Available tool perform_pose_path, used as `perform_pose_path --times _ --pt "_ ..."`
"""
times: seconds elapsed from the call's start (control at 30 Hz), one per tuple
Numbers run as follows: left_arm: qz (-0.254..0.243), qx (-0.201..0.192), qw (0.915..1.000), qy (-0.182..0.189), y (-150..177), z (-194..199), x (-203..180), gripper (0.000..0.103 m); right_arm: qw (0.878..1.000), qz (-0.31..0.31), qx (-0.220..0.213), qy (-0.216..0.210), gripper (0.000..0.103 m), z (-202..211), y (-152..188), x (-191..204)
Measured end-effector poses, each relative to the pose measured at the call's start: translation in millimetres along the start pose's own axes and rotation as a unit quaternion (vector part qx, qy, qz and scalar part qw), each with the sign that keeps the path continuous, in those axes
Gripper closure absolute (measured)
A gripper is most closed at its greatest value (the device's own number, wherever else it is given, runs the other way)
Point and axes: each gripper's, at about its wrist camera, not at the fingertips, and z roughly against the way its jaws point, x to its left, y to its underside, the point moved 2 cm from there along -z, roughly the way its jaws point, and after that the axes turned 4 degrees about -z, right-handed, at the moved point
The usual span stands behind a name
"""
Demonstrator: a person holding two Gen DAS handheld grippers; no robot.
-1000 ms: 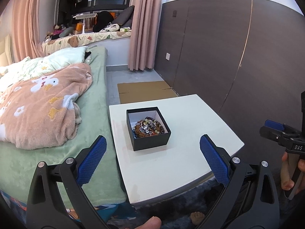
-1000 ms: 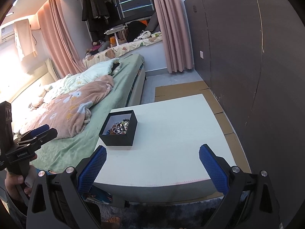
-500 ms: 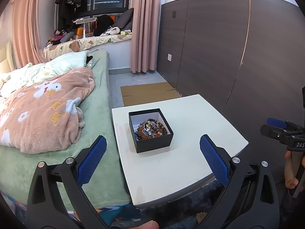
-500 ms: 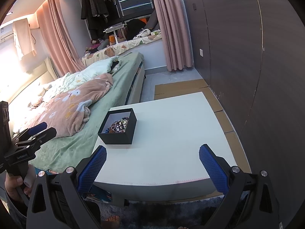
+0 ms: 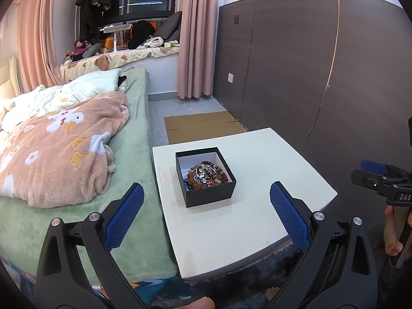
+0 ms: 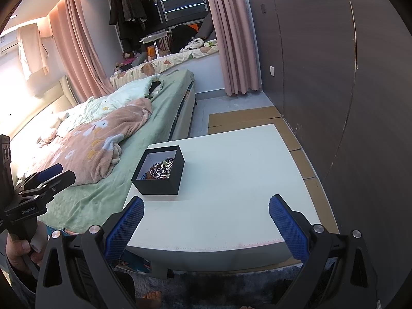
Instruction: Organize jewelry
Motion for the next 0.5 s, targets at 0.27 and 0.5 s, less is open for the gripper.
perform_pose_path --times 0.27,0.5 --pt "-0.002 0.000 1.0000 -0.002 0.0 -1.0 -2.1 0.005 1.000 0.000 0.000 0.000 0.008 0.4 -0.6 -0.5" --pt "-0.001 0.000 1.0000 -0.001 0.1 -1.1 -2.0 0.005 1.000 0.000 0.000 0.000 0.008 0.3 -1.1 -0.2"
